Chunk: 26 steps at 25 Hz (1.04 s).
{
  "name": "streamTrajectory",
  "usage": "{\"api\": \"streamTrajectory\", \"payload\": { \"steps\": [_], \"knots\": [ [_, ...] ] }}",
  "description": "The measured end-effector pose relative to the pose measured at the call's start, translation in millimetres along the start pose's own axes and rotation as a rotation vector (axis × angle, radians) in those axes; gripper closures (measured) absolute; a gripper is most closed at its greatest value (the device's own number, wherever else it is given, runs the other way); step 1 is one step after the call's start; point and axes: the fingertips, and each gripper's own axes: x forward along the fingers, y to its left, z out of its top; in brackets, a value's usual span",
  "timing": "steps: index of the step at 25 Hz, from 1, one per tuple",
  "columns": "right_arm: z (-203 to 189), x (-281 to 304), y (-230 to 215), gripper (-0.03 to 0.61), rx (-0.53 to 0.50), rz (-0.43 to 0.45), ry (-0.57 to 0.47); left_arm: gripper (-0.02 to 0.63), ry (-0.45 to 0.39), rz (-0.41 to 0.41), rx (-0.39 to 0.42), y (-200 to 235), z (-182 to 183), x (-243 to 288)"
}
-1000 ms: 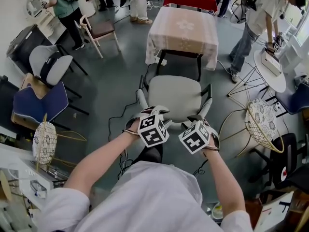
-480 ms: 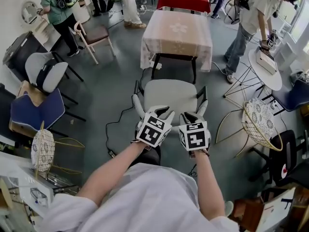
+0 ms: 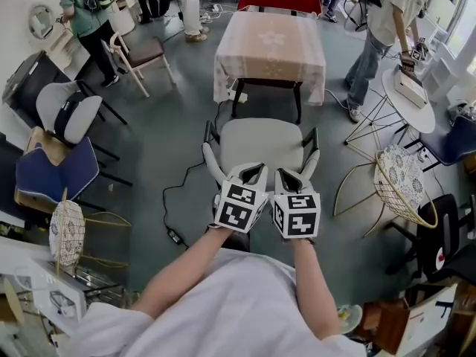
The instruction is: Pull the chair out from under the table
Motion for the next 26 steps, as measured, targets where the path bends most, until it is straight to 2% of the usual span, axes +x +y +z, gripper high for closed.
{"api": "streamTrajectory", "payload": {
  "steps": [8, 26],
  "knots": [
    [2, 0, -1, 0.577, -0.018, -0.008, -0.023, 0.609, 0.0, 0.033, -0.03, 3, -8, -1],
    [-6, 5, -3, 0.577, -0.004, 0.008, -0.003, 0.609, 0.004, 0.027, -0.023, -1, -10, 4]
  ]
}}
